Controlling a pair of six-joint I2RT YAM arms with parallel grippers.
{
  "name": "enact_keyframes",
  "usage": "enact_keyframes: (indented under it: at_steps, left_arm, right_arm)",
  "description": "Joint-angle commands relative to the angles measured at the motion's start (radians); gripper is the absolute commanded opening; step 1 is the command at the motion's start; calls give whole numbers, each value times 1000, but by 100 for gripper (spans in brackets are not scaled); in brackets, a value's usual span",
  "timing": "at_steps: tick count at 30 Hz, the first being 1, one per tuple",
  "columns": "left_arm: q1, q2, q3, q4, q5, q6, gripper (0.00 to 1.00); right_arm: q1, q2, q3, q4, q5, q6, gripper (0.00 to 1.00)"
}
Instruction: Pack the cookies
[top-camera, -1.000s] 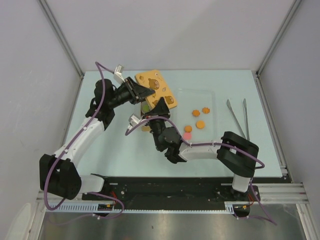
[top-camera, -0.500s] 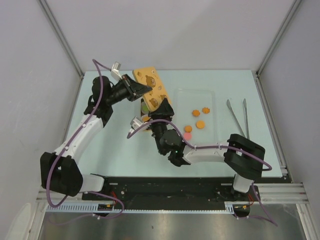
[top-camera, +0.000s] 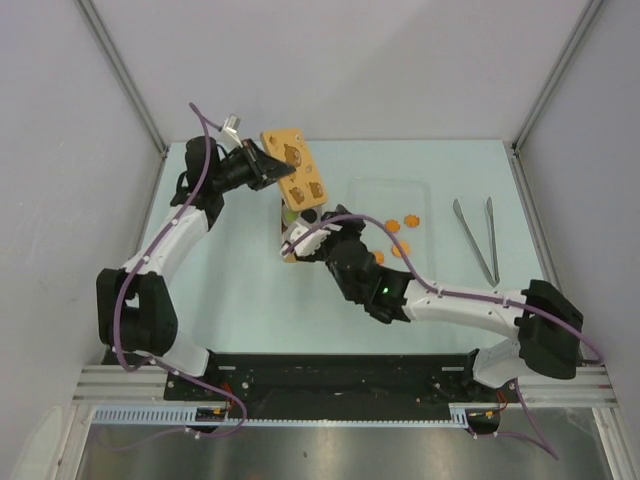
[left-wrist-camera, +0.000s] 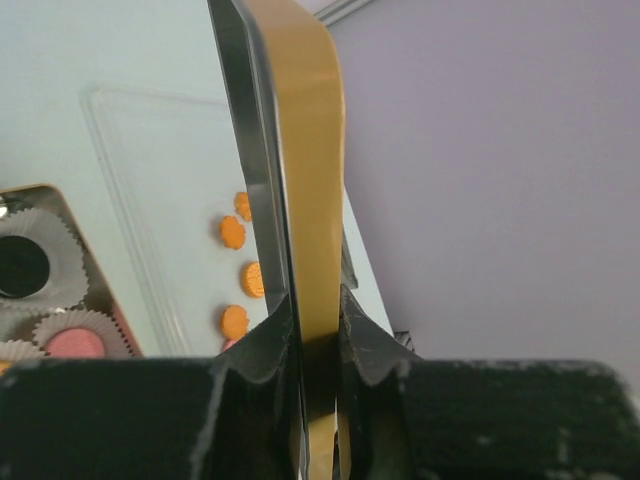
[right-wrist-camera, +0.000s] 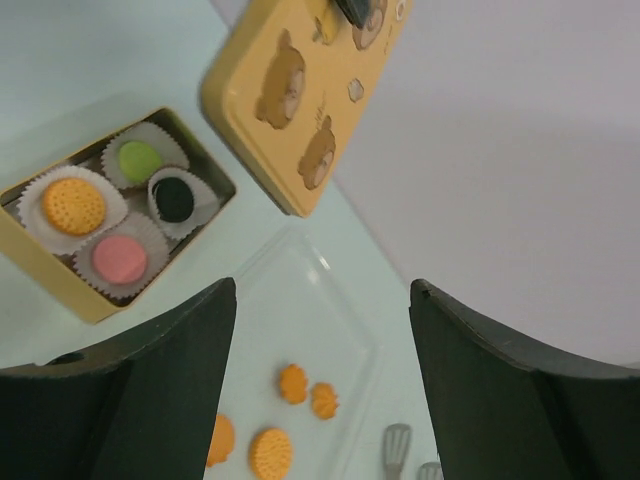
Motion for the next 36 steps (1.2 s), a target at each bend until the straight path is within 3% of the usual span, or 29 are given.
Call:
enact_keyframes:
  at_steps: [1,13,21,29,36]
  left_arm:
    - [12,25,51,-45,78,120,11]
    - [17,220,51,79,286,115,13]
    - [18,369,92,104,326,124,13]
    - [18,427,155,-26,305,212,14]
    - [34,439,160,-69,309,241,14]
  right_arm:
    - [-141,-97,100,-295,-167,350,75]
    - [-465,-106,189,-505,-626,695,74]
    - [-701,15,245,-508,-1083,913,74]
    - [-778,188,317,-469,-1305,1030,75]
    - [-771,297,368,-438,-1355,1065,75]
